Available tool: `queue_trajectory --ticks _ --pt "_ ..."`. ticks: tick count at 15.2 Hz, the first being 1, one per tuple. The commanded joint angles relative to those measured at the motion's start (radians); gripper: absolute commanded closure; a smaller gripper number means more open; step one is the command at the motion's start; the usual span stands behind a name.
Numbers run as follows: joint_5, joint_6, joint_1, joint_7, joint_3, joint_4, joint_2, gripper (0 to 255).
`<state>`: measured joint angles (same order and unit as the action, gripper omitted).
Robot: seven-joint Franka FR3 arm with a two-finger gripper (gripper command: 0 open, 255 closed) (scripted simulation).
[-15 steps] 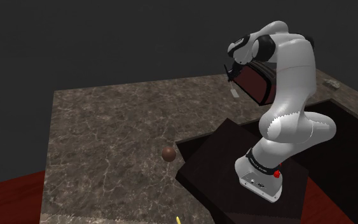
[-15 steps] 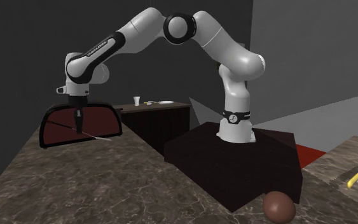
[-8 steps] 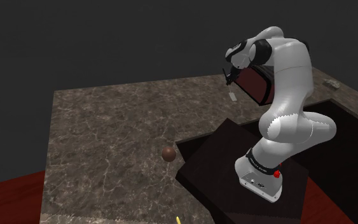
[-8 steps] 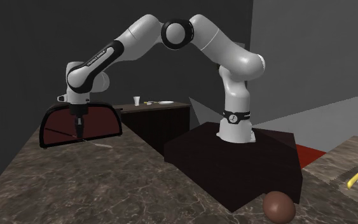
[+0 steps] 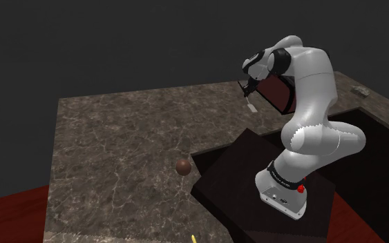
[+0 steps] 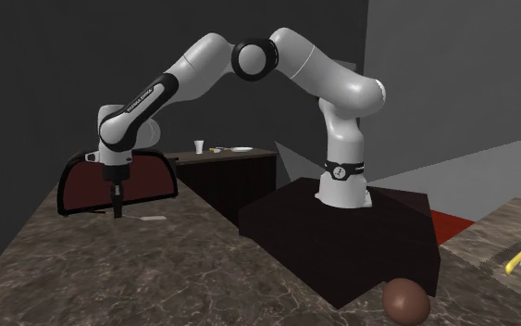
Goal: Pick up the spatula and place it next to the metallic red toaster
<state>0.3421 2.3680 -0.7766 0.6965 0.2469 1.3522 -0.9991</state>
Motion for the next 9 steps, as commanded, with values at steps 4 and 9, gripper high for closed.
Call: queue_trajectory --ticks 4,9 --pt "0.007 0.026 -0.009 0.004 -0.01 -0.029 -0.054 255" --pt "0.007 0.026 -0.009 0.004 -0.01 -0.029 -0.054 255"
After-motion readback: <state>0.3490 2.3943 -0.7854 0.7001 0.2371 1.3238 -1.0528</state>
